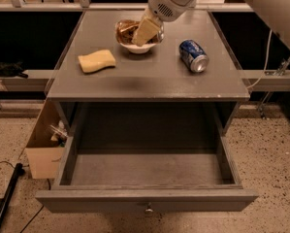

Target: Pick orange can from top drawer and place on counter

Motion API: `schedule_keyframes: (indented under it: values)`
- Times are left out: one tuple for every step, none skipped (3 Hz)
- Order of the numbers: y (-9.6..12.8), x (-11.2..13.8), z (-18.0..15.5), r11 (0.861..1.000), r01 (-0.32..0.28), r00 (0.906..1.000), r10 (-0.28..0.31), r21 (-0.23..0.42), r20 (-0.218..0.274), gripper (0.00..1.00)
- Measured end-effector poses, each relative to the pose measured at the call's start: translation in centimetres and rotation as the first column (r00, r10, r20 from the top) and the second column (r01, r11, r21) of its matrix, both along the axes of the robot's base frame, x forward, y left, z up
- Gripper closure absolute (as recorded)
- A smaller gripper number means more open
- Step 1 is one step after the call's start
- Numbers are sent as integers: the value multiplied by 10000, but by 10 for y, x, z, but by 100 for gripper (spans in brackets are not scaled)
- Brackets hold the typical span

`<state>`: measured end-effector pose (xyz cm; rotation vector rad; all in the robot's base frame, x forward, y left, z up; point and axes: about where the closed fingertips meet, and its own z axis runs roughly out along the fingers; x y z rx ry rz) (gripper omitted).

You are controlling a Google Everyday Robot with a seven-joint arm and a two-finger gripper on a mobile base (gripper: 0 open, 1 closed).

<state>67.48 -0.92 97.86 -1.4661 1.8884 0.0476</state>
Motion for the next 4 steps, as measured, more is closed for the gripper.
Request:
schedule_keyframes:
  values:
    - [-12, 6, -16, 9997, 237, 9993, -240, -107, -301, 100]
    - [-24, 3, -40, 9989, 458, 9962, -467, -130, -734, 100]
    - [-32, -7, -74, 9980, 590, 9895, -614, -224, -1305, 100]
    - [-30, -15, -66, 9986, 498, 9918, -515, -175, -1170, 100]
